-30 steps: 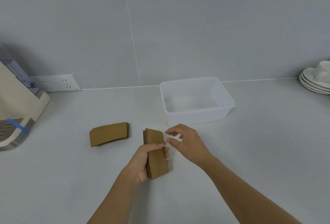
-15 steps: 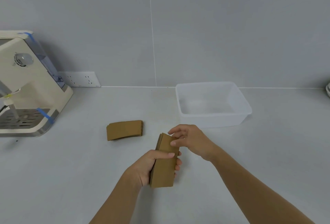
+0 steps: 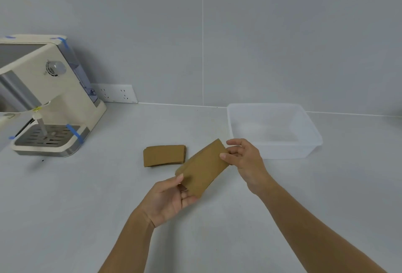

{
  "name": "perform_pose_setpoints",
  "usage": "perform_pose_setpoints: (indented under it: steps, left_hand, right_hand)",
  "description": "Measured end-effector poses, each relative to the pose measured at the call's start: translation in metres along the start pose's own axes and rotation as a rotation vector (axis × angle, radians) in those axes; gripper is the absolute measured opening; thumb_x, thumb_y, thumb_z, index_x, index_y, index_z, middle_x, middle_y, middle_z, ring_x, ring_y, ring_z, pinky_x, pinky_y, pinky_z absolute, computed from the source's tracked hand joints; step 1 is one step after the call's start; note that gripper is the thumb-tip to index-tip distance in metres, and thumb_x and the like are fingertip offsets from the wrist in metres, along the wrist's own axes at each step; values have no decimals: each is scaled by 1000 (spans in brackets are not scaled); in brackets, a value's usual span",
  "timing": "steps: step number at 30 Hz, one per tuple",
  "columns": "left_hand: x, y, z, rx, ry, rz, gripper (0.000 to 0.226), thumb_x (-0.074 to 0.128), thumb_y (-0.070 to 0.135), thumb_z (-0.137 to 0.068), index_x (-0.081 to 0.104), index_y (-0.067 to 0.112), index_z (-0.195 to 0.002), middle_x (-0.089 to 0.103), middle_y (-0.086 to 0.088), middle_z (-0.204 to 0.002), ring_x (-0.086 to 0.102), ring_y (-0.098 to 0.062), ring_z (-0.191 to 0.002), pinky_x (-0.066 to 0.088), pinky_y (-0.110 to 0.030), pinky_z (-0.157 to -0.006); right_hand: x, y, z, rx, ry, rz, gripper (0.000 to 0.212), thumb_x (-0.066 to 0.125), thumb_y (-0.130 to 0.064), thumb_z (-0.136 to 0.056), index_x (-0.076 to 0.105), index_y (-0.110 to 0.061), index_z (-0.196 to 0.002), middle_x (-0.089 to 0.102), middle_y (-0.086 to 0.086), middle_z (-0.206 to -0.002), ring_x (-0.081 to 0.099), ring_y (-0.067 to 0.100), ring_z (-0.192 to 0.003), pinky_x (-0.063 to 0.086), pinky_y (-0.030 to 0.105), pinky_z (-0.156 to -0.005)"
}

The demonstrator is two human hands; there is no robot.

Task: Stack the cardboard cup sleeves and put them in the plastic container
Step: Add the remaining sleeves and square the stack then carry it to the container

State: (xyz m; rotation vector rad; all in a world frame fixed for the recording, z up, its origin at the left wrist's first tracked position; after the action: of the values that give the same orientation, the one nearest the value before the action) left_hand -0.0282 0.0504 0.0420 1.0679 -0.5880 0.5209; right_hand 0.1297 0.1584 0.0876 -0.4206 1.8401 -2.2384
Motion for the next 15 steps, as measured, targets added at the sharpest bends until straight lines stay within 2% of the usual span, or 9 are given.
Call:
perform_pose_setpoints:
  steps: [4,7,9,12,15]
  left_hand:
    - [-10,11,4,132,194,-168,42,67,14,-79,59,-2,-117,65,-18,-120,67,-26,-99,57,-34,-81]
    - [-15,16,8,189,340,-287,27,51,8,-90,59,-1,-114,67,-16,-115,67,-25,-95,58,-33,-75]
    - [-15,19,10,224,388,-326,21,48,8,-92,60,2,-109,66,-14,-111,67,-22,-91,57,-30,-68]
    - [-21,21,12,266,425,-364,25,54,8,-89,58,7,-114,64,-11,-113,65,-25,-96,57,-32,-68]
    - [-27,20,12,269,412,-373,50,73,0,-72,54,10,-118,62,-9,-113,63,-27,-103,57,-33,-72]
  right_hand:
    - [7,4,0,-7,26,4,33,69,-3,-79,58,-11,-109,60,3,-86,58,15,-82,45,17,-72]
    - [17,8,1,-27,23,16,28,67,-1,-80,61,-10,-106,62,2,-87,59,12,-81,49,16,-71]
    - [22,10,3,-36,32,22,21,66,-1,-80,62,-15,-96,64,-1,-87,60,10,-81,51,12,-67]
    - [27,13,3,-37,43,20,22,66,-1,-81,61,-23,-84,65,-3,-86,61,10,-81,51,12,-66]
    - [31,16,1,-21,44,19,21,66,-2,-81,60,-23,-83,65,-2,-85,61,9,-79,47,14,-67]
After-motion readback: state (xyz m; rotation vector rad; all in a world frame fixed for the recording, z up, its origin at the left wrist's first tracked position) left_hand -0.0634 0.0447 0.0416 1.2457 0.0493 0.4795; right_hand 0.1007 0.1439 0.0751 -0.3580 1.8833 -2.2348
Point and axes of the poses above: each hand's wrist, its own z-axis away from the middle knuckle, its own x-axis out of the palm, y = z × x, the point moved 5 cm from there along -z, towards the middle knuckle
